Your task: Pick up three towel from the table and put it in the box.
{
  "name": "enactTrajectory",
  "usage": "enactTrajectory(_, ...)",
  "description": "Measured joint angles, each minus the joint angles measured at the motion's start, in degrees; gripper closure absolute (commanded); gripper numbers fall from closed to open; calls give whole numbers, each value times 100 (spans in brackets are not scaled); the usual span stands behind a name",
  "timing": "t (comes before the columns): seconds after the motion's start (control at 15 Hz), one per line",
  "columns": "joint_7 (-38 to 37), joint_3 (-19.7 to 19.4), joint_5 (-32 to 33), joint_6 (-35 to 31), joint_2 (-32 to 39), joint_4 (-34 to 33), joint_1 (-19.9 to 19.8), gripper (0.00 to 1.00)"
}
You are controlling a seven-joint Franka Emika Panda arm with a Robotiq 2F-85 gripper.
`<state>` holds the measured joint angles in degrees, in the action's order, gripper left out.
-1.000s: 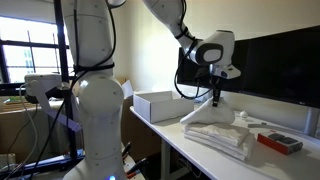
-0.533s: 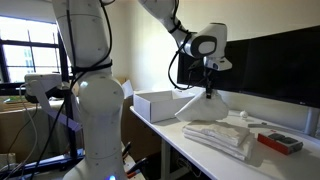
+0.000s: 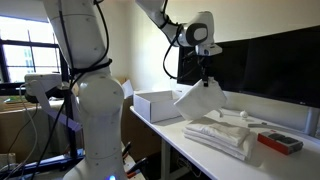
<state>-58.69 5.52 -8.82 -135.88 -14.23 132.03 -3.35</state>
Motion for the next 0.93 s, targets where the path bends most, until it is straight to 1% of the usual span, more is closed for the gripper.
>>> enactTrajectory(0.27, -274, 199, 401, 363, -54, -475, 23, 93)
enactTrajectory(0.6, -276, 291, 818, 918, -56, -1127, 98, 93)
enactTrajectory(0.93, -229, 453, 1256, 1441, 56, -1806, 311, 93)
